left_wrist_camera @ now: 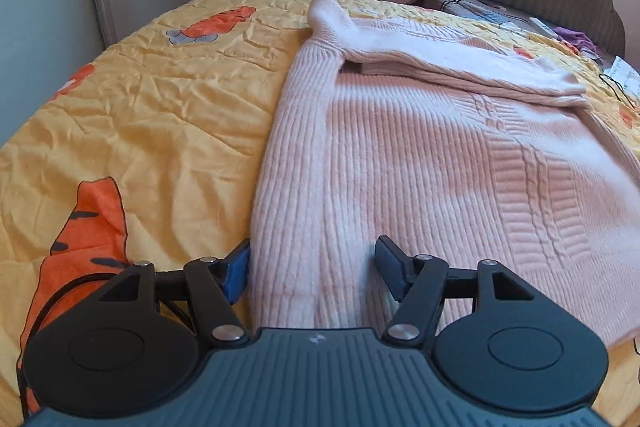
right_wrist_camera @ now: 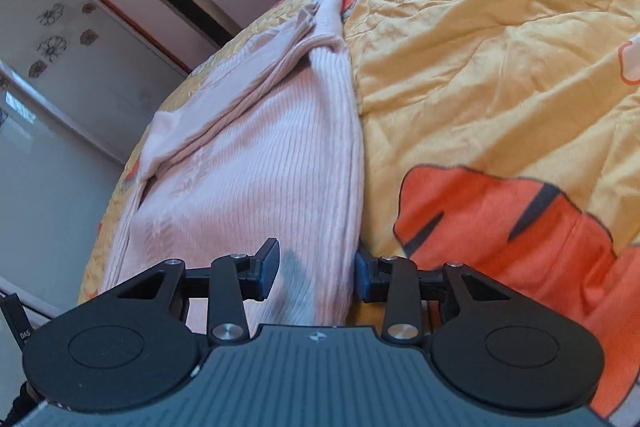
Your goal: Fold small clothes
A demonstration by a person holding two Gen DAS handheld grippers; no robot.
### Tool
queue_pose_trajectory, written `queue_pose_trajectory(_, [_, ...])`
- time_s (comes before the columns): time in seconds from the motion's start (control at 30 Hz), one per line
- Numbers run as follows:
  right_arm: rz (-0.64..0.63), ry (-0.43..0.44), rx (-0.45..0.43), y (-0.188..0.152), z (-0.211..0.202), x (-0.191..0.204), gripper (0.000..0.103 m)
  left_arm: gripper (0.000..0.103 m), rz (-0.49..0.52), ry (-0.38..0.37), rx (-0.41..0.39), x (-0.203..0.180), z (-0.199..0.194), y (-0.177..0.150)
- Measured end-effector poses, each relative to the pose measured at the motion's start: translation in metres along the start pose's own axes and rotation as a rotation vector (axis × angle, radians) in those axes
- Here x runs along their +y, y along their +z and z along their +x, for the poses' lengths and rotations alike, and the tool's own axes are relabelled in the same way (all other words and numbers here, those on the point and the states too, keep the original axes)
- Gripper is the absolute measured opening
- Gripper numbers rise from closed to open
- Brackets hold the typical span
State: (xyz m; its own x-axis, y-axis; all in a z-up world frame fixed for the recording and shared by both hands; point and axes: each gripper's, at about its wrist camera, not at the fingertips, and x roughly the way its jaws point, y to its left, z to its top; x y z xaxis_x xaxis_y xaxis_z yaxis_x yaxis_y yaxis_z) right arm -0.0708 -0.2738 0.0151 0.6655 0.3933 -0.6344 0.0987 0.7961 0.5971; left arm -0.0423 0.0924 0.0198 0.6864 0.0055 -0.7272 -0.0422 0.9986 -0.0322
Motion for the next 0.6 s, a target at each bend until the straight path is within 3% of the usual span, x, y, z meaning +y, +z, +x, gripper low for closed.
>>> queue_pose_trajectory(0.23, [-0.054,0.003,-0.004,-0.035,-0.018,0.010,0.045,0.064,-0.016,0.006,0.005,0.002,-0.017,-0.018])
queue_pose_trajectory(0.47, [-0.185,-0.071,-0.011,-0.056,-0.027,0.033,0.045,0.065,-0.054,0.017,0.013,0.012,-0.030,-0.025])
queue_pose_trajectory(0.6, [-0.152,-0.046,-0.010,-0.060,-0.033,0.027,0.045,0.065,-0.114,0.001,0.026,0.031,-0.036,-0.027])
